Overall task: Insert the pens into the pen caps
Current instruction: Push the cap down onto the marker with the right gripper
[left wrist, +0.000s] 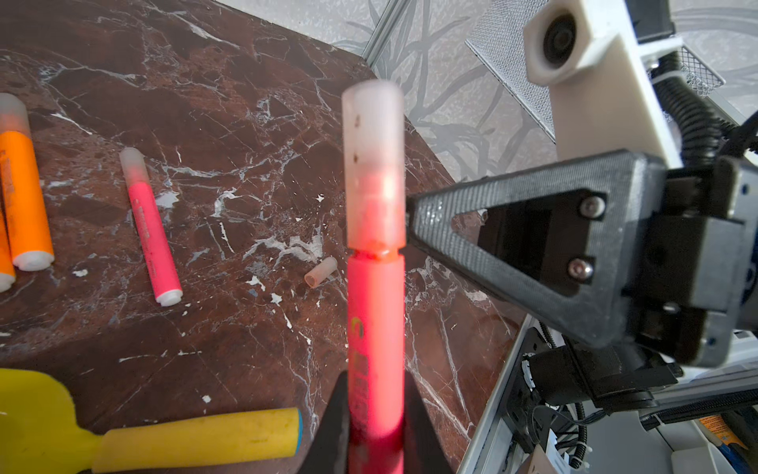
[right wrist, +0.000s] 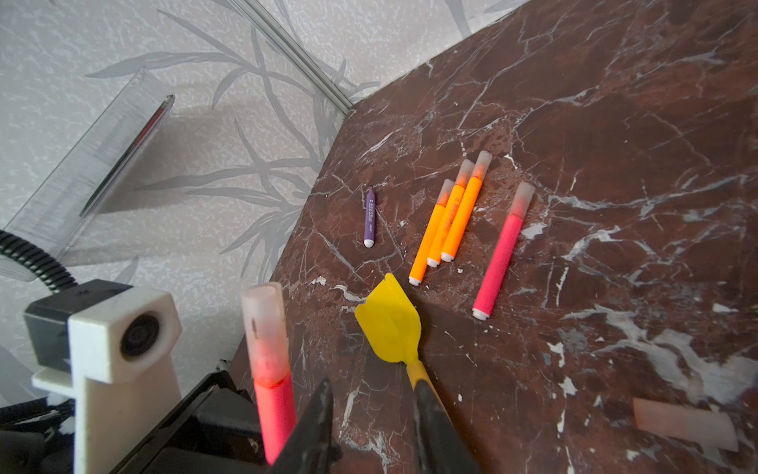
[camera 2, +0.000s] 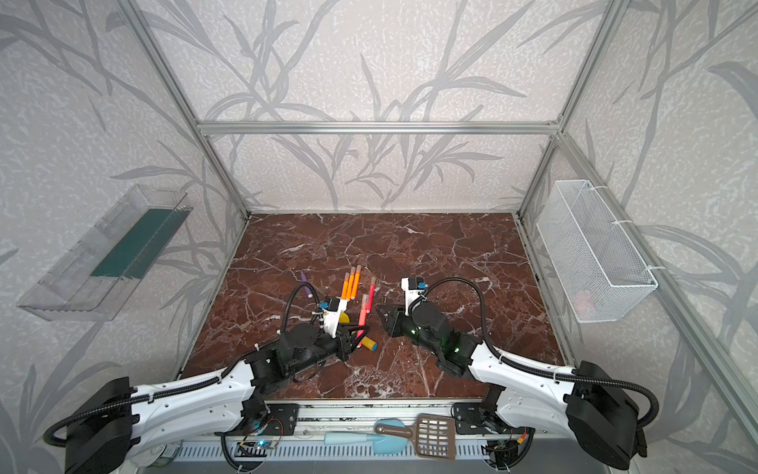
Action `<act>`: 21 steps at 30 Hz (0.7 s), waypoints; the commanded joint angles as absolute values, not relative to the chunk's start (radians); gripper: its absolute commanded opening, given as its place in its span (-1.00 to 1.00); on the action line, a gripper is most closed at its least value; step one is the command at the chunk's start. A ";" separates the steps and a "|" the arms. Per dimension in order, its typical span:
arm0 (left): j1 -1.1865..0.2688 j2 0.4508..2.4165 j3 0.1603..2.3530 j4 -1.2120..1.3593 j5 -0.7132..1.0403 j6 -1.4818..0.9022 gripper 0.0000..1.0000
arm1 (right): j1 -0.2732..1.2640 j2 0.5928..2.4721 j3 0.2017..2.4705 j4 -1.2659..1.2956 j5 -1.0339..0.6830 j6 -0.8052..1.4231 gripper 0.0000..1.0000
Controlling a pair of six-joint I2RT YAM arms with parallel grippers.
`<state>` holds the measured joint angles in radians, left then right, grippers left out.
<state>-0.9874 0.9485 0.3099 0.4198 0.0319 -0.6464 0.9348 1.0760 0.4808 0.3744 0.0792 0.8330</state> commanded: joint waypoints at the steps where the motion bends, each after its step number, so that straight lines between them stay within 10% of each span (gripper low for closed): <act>1: -0.985 0.945 0.314 0.453 0.017 -0.636 -1.00 | 0.934 1.043 0.473 0.348 0.101 0.809 -0.30; 21: -0.985 0.965 0.319 0.472 0.059 -0.629 -1.00 | 0.908 1.311 0.733 0.437 -0.011 0.727 -0.02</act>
